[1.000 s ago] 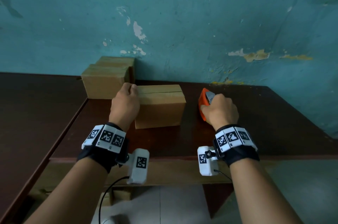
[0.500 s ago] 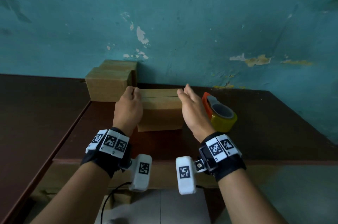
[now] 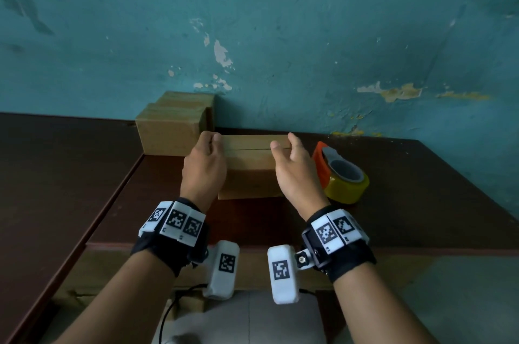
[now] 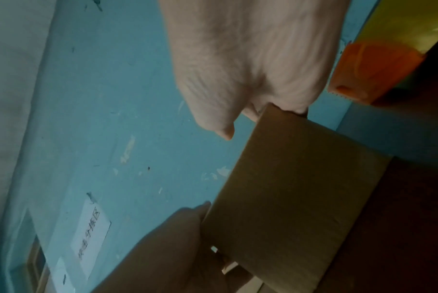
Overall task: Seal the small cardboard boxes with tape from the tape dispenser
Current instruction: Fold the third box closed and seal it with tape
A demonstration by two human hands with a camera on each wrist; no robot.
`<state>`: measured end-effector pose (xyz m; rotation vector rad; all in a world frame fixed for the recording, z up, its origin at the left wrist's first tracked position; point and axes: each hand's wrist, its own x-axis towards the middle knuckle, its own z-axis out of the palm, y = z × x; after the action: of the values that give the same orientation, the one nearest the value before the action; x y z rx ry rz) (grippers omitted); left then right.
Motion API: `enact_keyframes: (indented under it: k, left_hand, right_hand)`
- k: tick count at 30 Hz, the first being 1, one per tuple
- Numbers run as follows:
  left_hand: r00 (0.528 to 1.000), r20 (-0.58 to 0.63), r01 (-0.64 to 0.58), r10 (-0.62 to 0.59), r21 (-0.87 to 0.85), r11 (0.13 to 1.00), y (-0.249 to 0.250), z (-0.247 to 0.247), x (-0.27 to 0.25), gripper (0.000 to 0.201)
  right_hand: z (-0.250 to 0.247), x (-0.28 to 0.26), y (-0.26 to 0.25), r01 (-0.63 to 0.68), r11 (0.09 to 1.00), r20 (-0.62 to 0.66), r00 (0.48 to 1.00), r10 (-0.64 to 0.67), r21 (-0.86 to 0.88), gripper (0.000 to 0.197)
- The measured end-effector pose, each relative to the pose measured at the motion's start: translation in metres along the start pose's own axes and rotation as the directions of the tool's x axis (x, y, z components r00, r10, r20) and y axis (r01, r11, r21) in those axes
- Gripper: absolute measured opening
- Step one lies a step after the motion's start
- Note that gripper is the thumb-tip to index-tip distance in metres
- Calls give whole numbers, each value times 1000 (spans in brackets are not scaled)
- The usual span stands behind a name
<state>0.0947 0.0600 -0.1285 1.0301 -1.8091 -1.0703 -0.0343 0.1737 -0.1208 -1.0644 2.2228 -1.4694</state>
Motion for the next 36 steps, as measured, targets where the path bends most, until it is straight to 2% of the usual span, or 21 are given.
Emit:
enact_keyframes:
  k: [3, 5, 8, 12, 21, 26, 33, 36]
  left_hand:
    - [1000, 11, -5, 5, -47, 999, 1, 5, -2, 38]
    - [1000, 16, -2, 3, -46, 999, 3, 9, -5, 49]
    - [999, 3, -43, 42, 21, 999, 4, 14, -10, 67]
    - [995, -43, -87, 89, 41, 995, 4, 16, -12, 74]
    - [991, -83, -103, 107, 51, 993, 4, 18, -16, 70]
    - [990, -78, -112, 120, 100, 989, 4, 19, -17, 69]
    - [992, -71, -102, 105, 35, 994, 4, 21, -16, 62]
    - [991, -70, -113, 114, 16, 993, 2, 20, -16, 59]
  right_hand:
    - [4, -3, -3, 2, 999, -82, 997, -5, -32, 73]
    - [6, -5, -3, -3, 999, -119, 993, -2, -43, 75]
    - [8, -9, -6, -24, 1000, -149, 989, 25, 12, 76]
    - [15, -16, -9, 9, 997, -217, 976, 9, 79, 78]
    - [28, -20, -6, 60, 996, -325, 945, -38, 59, 83]
    - [22, -18, -6, 31, 999, -334, 943, -16, 39, 79]
    - [21, -15, -6, 27, 999, -387, 922, -8, 43, 81]
    - [22, -13, -4, 28, 999, -377, 926, -18, 21, 76]
